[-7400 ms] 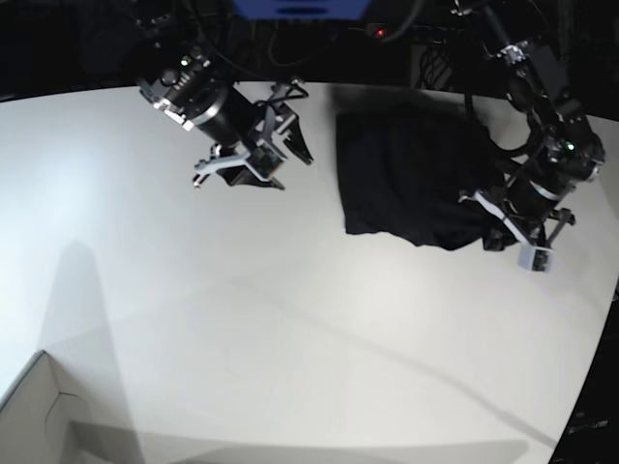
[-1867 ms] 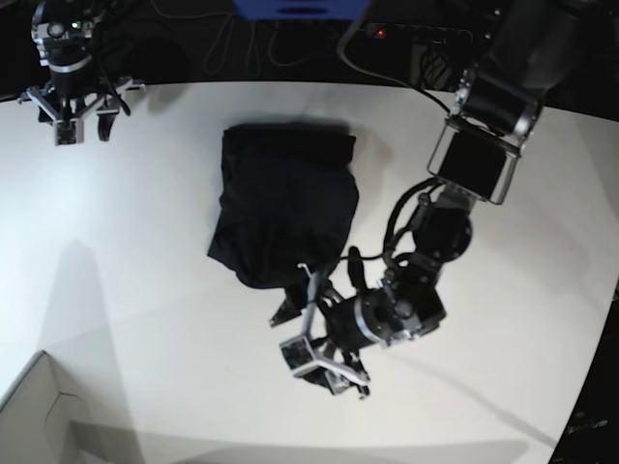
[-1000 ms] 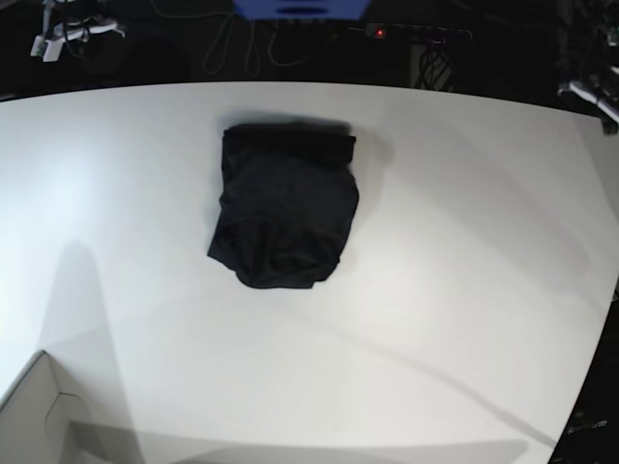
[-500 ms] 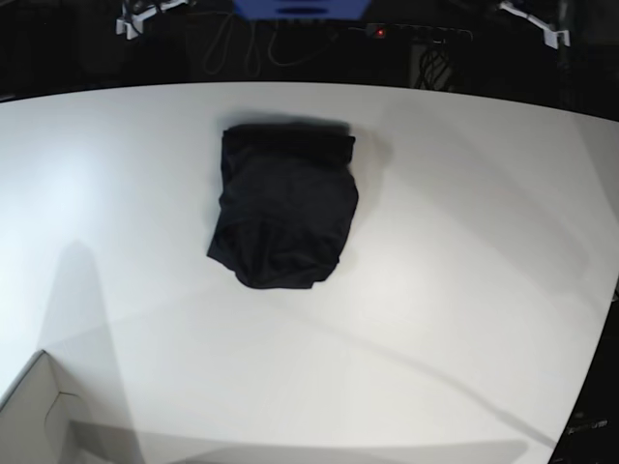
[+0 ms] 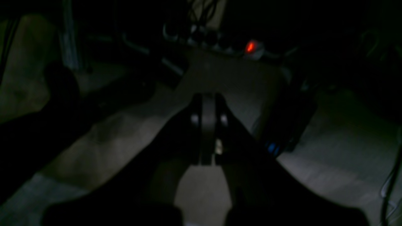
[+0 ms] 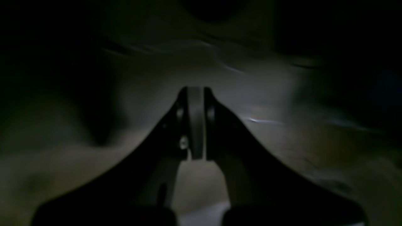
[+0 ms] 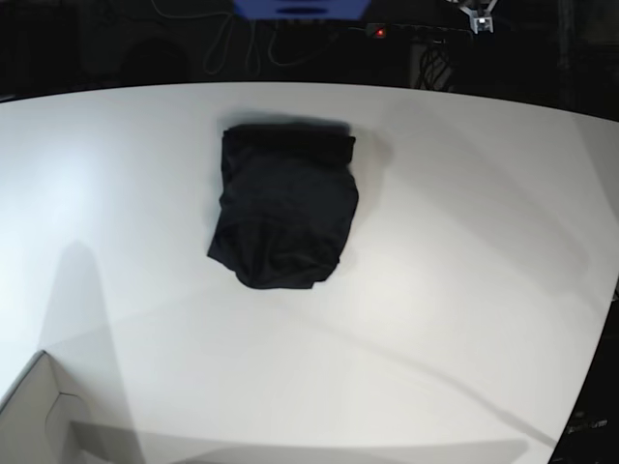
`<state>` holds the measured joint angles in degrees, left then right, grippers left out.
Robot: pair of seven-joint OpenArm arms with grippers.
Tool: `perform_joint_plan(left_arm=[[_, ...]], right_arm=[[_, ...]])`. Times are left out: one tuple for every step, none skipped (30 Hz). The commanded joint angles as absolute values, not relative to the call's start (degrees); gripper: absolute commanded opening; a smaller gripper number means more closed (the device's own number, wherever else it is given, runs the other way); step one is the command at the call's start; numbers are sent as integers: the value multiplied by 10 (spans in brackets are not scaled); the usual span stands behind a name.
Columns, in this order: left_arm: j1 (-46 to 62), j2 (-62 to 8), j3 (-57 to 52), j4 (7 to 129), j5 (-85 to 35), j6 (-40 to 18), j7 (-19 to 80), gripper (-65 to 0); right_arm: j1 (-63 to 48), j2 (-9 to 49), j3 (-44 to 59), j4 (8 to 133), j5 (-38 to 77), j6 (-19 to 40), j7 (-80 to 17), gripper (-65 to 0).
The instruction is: Layout the t-shirt on the table in an organized manner, then fold the t-shirt properly
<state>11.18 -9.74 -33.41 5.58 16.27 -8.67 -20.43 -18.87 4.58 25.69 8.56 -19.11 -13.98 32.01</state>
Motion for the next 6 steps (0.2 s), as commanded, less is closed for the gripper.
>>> perform_joint_plan(left_arm=[[116, -94, -335, 58, 162, -82, -207, -650], [116, -87, -335, 59, 163, -80, -207, -650], [115, -80, -335, 59, 163, -79, -207, -650], [110, -76, -335, 59, 163, -79, -207, -650], [104, -73, -335, 56, 163, -79, -207, -650], [101, -73, -335, 53, 162, -79, -207, -650]], right_arm=[[-176, 47, 241, 81, -189, -175, 336, -650], [-173, 47, 229, 75, -189, -199, 336, -650], [-171, 47, 218, 70, -189, -218, 336, -650], [-168, 46, 211, 67, -189, -234, 336, -650], [-163, 45, 204, 67, -189, -244, 335, -650], [-160, 44, 200, 65, -189, -253, 335, -650]])
